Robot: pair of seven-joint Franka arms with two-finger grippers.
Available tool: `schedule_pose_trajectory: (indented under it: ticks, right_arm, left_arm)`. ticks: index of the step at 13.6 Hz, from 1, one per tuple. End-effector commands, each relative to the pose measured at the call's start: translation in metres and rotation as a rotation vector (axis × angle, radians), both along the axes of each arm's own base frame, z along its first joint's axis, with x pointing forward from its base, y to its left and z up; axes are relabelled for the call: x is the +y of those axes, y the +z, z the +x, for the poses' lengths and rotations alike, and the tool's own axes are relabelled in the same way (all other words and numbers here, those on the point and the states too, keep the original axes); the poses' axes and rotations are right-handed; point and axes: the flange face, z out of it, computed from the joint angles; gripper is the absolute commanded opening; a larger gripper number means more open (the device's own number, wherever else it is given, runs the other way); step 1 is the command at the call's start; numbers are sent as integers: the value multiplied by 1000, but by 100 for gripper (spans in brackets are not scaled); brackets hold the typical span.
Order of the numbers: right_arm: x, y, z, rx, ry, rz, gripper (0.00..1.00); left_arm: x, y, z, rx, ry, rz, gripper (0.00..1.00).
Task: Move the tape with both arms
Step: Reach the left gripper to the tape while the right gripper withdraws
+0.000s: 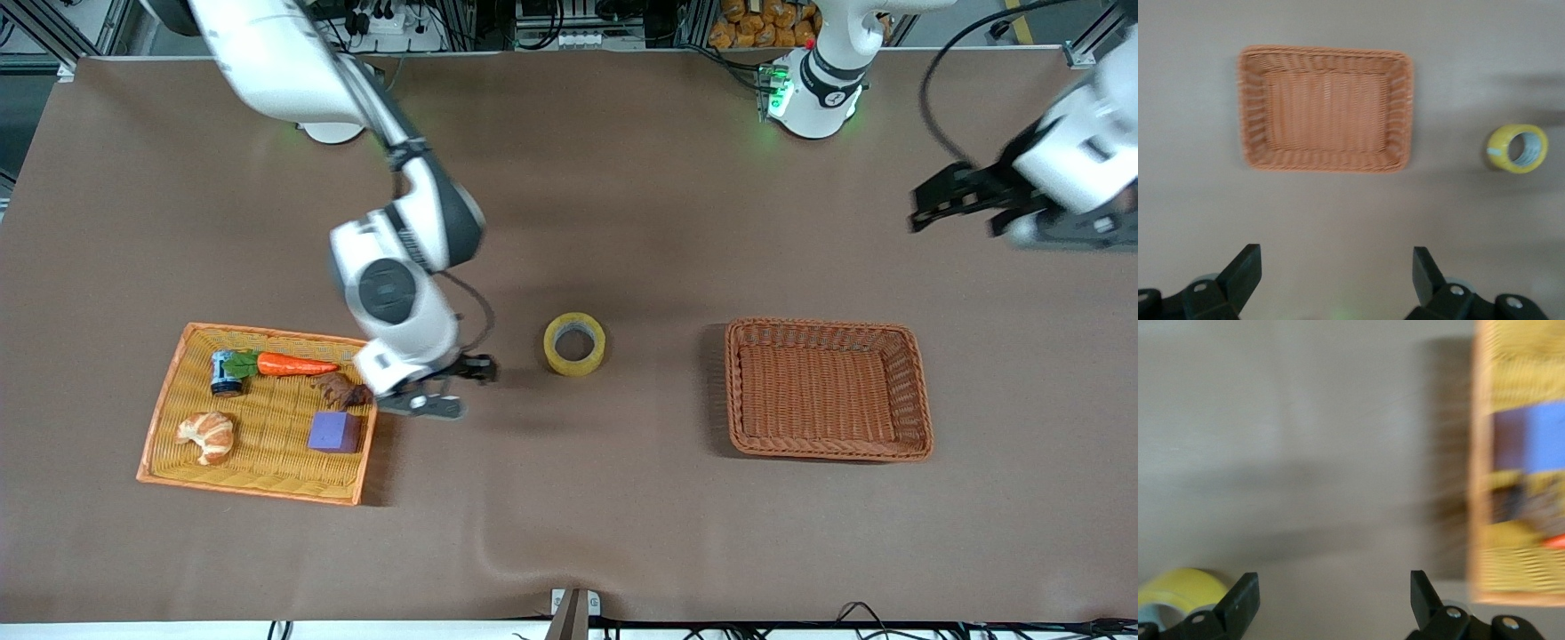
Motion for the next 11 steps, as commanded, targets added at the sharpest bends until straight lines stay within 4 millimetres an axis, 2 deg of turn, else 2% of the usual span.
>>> schedule_pose_trajectory:
  ticks: [1,3,4,7,9,10,11]
  right_arm:
    - [-79,34,-1,81,129,17,100]
    - [-122,69,-19,80,142,25,100]
    - [-138,84,-29,69,146,30,100]
    - [-198,127,-48,22,192,47,100]
    - [-222,152,-56,7,214,50,100]
    - [-236,163,-60,7,214,51,100]
    - [-241,173,-66,6,220,51,100]
  left_arm:
    - [-86,-44,12,11,3,-22,100]
    - [-165,-92,10,7,9,-21,100]
    - [-201,-125,8,20,26,-25,100]
    - [-282,-213,9,-7,66,-54,100]
    - [-324,-276,6,-30,70,-62,100]
    - [-330,-299,6,-57,45,-37,100]
    - [-329,-317,7,-67,25,-6,100]
